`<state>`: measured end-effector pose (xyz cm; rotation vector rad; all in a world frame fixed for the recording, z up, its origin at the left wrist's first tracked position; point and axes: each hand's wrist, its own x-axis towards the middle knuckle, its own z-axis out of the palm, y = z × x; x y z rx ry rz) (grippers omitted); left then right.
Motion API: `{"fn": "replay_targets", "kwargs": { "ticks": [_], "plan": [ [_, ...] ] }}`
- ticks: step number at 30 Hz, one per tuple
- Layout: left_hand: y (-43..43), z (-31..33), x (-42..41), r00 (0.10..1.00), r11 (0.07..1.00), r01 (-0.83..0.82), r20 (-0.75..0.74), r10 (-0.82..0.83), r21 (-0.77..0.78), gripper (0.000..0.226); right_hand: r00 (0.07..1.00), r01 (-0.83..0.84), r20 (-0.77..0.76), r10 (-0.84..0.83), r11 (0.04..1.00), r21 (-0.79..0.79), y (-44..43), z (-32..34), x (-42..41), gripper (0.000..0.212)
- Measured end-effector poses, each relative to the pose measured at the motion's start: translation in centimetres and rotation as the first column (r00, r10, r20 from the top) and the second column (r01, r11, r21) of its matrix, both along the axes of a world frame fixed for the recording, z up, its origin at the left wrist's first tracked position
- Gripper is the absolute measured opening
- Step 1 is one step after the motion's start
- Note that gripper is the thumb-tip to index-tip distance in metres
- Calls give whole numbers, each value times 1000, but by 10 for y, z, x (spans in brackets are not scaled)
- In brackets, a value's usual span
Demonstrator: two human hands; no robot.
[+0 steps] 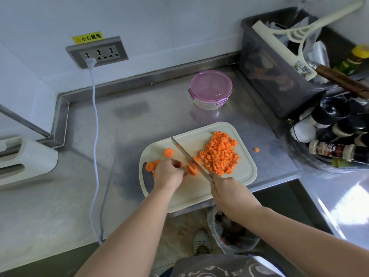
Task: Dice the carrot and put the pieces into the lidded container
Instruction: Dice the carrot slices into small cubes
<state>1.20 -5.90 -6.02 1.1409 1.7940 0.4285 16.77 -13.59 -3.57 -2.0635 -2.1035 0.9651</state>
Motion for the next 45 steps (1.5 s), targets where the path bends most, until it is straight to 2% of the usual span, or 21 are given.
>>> {"fn": "replay_targets", "kwargs": {
  "ticks": [3,5,6,8,10,12,15,18,21,23,25,28,29,31,38,45],
  "plan": [
    [10,18,-31,964,969,-230,155,215,91,11,993,-109,57,107,993,40,-12,4,14,32],
    [18,34,-52,943,919,-325,146,298,225,10,977,-200,91,193,977,70,-20,2,23,33],
    [21,41,-57,957,913,-290,104,272,287,8,964,-248,117,237,965,85,-23,0,26,33],
    [22,53,-56,998,928,-60,-2,65,367,10,930,-345,183,319,929,135,-24,-6,33,36],
    [21,56,-46,962,895,272,-103,-252,354,19,897,-412,248,365,894,177,-23,-13,39,39],
    [18,49,-35,842,796,536,-243,-482,281,16,883,-437,283,375,877,201,-23,-14,45,38],
    [23,37,-19,656,643,739,-434,-617,204,23,870,-451,344,354,853,264,-21,-7,53,36],
    [36,31,-10,555,580,803,-523,-646,137,33,878,-421,386,284,841,339,-19,-4,65,36],
    [53,23,-14,609,637,756,-521,-598,152,34,917,-336,342,203,856,393,-20,-1,83,45],
    [58,20,-16,634,660,733,-517,-575,165,36,952,-213,293,93,886,411,-23,-1,95,52],
    [52,21,-13,538,599,797,-551,-638,84,42,970,-74,242,-33,904,421,-22,0,100,48],
    [37,21,-5,265,360,932,-616,-742,-32,51,974,106,148,-169,926,361,-13,4,101,40],
    [34,22,-2,200,306,950,-643,-739,-56,53,973,140,127,-194,928,345,-10,5,102,39],
    [33,23,2,121,255,962,-692,-712,-94,55,970,161,119,-211,930,331,-5,8,101,37],
    [37,28,16,-22,165,971,-757,-652,-171,41,979,132,107,-175,936,325,1,5,93,36],
    [40,31,22,-75,133,969,-762,-644,-207,29,985,142,56,-162,952,271,2,6,84,35]
  ]
}}
